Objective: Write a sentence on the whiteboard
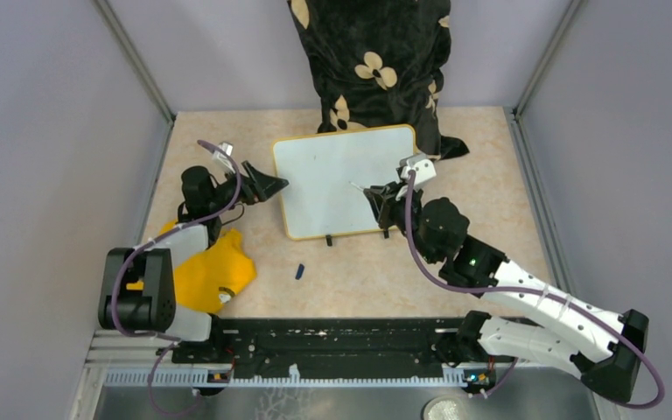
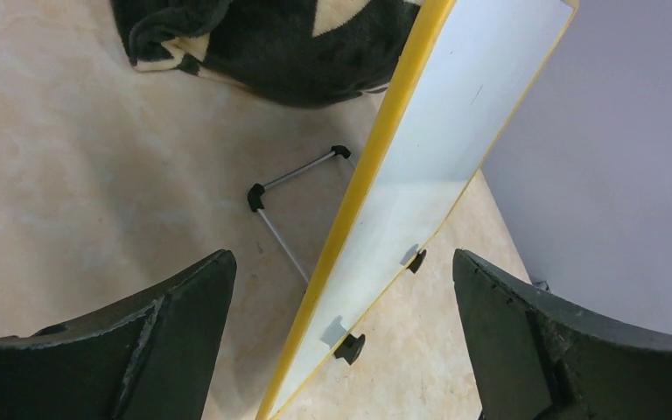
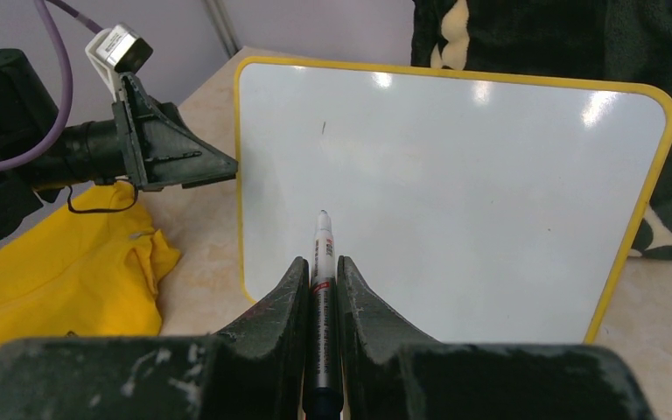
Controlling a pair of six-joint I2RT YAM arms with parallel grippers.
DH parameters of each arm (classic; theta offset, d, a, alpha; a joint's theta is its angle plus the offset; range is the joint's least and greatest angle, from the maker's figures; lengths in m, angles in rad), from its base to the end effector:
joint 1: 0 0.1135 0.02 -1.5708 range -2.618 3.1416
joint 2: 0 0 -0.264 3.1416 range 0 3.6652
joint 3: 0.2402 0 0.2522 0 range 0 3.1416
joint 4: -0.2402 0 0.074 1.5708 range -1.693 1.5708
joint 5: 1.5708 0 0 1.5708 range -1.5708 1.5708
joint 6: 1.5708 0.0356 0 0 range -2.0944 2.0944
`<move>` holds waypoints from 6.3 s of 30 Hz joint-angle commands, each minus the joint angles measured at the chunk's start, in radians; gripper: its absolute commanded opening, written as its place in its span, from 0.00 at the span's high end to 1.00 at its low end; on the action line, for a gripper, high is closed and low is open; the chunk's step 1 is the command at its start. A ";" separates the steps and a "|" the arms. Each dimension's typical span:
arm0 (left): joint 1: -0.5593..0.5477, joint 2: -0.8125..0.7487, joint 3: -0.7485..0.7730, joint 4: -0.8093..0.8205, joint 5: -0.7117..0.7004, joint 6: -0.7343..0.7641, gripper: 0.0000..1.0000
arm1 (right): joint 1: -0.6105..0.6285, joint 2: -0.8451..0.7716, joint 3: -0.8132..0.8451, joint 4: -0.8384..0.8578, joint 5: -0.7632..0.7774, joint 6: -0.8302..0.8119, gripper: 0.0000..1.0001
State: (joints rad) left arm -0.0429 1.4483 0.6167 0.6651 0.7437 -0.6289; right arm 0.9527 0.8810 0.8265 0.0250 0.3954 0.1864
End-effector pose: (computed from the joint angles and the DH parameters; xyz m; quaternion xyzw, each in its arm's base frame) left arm 0.2946 -0.0368 0.2183 0.0192 0.7487 -0.4602 0.4767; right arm 0.1309 0.1605 0.3606 -0.1361 0.7036 0.2497 0.6512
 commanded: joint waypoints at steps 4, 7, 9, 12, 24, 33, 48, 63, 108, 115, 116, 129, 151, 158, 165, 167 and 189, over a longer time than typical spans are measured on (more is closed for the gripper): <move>0.005 -0.062 -0.007 0.015 -0.103 0.015 0.01 | 0.008 -0.042 -0.006 0.062 -0.001 -0.015 1.00; 0.000 -0.069 -0.004 0.031 -0.129 0.054 0.01 | 0.008 -0.049 -0.011 0.066 -0.003 -0.018 1.00; 0.000 -0.052 0.006 0.043 -0.120 0.086 0.01 | 0.007 -0.054 -0.015 0.067 -0.002 -0.017 1.00; 0.000 -0.019 0.028 0.026 -0.080 0.122 0.01 | 0.008 -0.059 -0.015 0.064 0.000 -0.015 1.00; 0.000 -0.013 -0.044 0.156 0.048 0.268 0.07 | 0.007 -0.056 -0.021 0.050 0.006 -0.002 1.00; 0.008 0.240 -0.045 0.592 0.352 0.025 0.28 | 0.007 -0.062 -0.018 0.030 0.012 0.003 1.00; 0.021 0.384 -0.006 0.768 0.396 -0.032 0.46 | 0.007 -0.034 0.002 0.033 -0.008 0.014 1.00; 0.019 0.419 0.000 0.757 0.402 -0.007 0.57 | 0.007 0.051 0.036 0.065 -0.103 0.049 1.00; -0.017 0.410 0.014 0.632 0.411 0.094 0.85 | 0.029 0.191 0.069 0.159 -0.017 -0.022 1.00; -0.018 0.408 0.015 0.619 0.408 0.105 0.89 | 0.035 0.296 0.150 0.195 0.054 -0.080 1.00; -0.017 0.408 0.015 0.614 0.408 0.107 0.89 | 0.035 0.307 0.158 0.207 0.055 -0.086 1.00; -0.017 0.410 0.015 0.603 0.405 0.115 0.92 | 0.031 0.383 0.174 0.325 -0.101 -0.126 1.00; -0.018 0.408 0.016 0.599 0.401 0.116 0.93 | 0.073 0.433 0.173 0.371 0.122 -0.199 1.00; -0.018 0.410 0.015 0.611 0.399 0.106 0.93 | 0.107 0.472 0.168 0.406 0.170 -0.245 1.00; -0.018 0.412 0.013 0.613 0.398 0.106 0.94 | 0.130 0.539 0.199 0.441 0.212 -0.256 1.00; -0.018 0.413 0.013 0.613 0.399 0.107 0.95 | 0.130 0.555 0.208 0.452 0.217 -0.250 1.00; -0.018 0.414 0.014 0.614 0.399 0.109 1.00 | 0.132 0.702 0.332 0.409 0.247 -0.213 1.00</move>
State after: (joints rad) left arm -0.0505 1.8587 0.6243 1.2793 1.1530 -0.5674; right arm 1.0714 1.5627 1.1034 0.4358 0.6285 -0.0471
